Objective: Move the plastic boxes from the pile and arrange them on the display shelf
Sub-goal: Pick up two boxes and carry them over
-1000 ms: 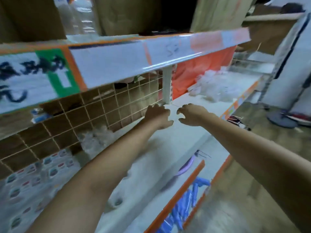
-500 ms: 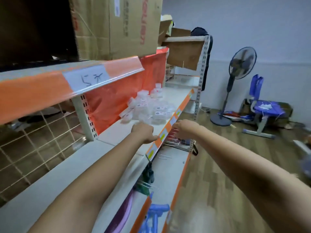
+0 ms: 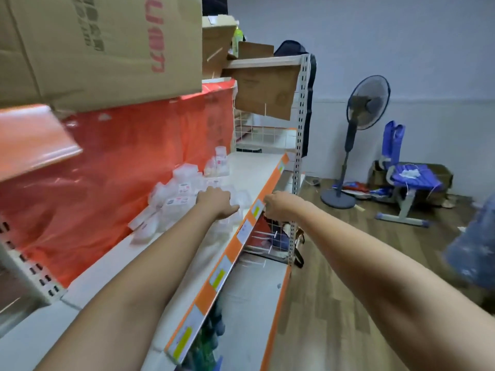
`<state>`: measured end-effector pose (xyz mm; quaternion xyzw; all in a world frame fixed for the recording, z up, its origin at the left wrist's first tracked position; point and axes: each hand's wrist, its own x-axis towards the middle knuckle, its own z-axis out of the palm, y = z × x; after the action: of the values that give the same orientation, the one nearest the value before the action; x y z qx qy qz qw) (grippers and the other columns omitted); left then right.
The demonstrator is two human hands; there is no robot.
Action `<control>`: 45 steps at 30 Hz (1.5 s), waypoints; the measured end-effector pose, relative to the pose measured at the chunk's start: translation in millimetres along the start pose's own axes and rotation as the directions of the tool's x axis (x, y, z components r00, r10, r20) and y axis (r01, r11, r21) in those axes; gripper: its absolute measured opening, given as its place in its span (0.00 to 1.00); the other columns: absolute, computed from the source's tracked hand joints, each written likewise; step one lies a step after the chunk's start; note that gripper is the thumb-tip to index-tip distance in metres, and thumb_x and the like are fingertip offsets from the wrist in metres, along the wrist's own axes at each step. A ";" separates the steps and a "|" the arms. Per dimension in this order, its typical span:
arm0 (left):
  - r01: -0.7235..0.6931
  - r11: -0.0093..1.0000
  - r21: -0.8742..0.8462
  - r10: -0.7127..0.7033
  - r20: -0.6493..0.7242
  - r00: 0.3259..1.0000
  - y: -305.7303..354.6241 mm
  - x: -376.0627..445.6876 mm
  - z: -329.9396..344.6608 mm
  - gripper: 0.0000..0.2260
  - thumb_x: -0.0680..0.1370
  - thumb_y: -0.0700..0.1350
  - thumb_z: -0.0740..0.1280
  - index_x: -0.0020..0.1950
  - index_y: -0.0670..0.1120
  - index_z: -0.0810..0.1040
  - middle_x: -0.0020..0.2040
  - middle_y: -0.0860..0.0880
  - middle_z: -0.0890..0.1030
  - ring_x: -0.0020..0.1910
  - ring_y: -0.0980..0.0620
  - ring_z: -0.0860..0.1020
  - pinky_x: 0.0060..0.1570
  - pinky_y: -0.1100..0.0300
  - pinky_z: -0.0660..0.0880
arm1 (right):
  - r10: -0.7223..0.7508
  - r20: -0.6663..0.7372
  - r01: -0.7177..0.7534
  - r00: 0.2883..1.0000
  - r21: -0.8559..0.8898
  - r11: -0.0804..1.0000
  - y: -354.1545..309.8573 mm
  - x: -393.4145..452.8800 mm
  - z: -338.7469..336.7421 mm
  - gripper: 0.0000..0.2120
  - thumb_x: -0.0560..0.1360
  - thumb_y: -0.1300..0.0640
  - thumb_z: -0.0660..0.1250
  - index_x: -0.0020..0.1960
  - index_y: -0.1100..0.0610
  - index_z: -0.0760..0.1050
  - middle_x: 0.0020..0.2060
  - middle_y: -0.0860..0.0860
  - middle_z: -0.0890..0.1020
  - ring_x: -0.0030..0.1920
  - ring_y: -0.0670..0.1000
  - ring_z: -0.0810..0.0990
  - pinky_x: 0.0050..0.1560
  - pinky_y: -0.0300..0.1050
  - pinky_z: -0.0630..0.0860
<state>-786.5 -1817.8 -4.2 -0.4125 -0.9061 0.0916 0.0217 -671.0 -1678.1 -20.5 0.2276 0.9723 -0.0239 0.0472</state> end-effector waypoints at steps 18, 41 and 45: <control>0.164 0.983 -0.083 -0.159 0.055 0.986 -29.5 215.0 34.0 0.23 0.79 0.59 0.56 0.68 0.48 0.72 0.68 0.46 0.71 0.66 0.44 0.68 0.61 0.50 0.69 | -0.211 0.013 0.209 0.977 0.084 0.974 52.1 250.0 -3.6 0.24 0.78 0.51 0.60 0.73 0.53 0.63 0.69 0.53 0.68 0.68 0.56 0.67 0.64 0.51 0.69; 0.461 0.834 -0.302 -0.529 -0.204 0.824 -61.8 268.9 38.2 0.15 0.79 0.49 0.62 0.65 0.48 0.74 0.64 0.49 0.72 0.66 0.49 0.64 0.62 0.55 0.67 | -0.581 -0.062 0.583 0.811 0.161 0.796 41.3 450.6 28.7 0.26 0.76 0.46 0.61 0.71 0.57 0.64 0.70 0.54 0.64 0.69 0.57 0.63 0.66 0.53 0.67; 0.593 0.754 -0.282 -0.652 -0.207 0.730 -67.6 252.0 38.0 0.17 0.78 0.50 0.62 0.67 0.50 0.72 0.65 0.50 0.71 0.67 0.49 0.63 0.64 0.53 0.65 | -0.597 -0.105 0.605 0.795 0.209 0.768 38.7 456.7 37.8 0.32 0.73 0.42 0.65 0.70 0.59 0.63 0.69 0.55 0.64 0.69 0.57 0.61 0.66 0.53 0.66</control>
<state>-1007.1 -1677.6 -38.2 -0.0921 -0.9825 -0.0731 0.1443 -1058.1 -1444.9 -106.0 -0.0908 0.9849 -0.1474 -0.0056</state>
